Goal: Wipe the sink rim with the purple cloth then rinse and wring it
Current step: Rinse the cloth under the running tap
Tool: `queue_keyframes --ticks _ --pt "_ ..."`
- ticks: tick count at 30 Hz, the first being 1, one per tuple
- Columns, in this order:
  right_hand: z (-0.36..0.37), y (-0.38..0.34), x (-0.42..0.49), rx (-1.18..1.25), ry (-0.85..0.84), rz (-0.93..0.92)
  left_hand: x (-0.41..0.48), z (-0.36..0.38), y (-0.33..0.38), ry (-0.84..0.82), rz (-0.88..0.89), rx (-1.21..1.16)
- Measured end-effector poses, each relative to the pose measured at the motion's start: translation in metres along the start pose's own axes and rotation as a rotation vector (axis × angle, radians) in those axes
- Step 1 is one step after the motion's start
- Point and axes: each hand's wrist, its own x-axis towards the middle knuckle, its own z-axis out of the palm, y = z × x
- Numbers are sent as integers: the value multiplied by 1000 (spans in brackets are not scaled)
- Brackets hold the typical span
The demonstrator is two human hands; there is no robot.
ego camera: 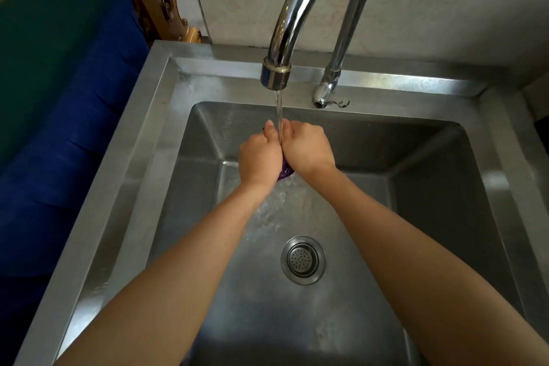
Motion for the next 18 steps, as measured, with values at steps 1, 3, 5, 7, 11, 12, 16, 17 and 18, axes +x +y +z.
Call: queue_keyframes --ticks 1,3,5,7,11,12,16,17,18 --pt "1 0 1 46 -19 34 0 -1 1 2 24 18" --pt "3 1 4 154 -63 98 -1 -4 2 8 95 50" --pt "2 5 5 382 -137 226 0 -7 1 0 155 38" --pt "-3 14 4 640 -220 342 1 -8 -8 -40 135 -66" --pt "-5 33 -10 828 -271 364 7 -9 -30 -88 -241 -514" --pt "-5 35 -15 828 -291 348 9 -9 -34 -92 -319 -590" --pt "-6 32 -34 717 -397 255 13 -13 -34 -135 -445 -705" --pt "-7 32 -36 711 -377 256 13 -14 -33 -150 -453 -729" --pt "-7 32 -37 716 -354 261 12 -15 -32 -162 -463 -762"
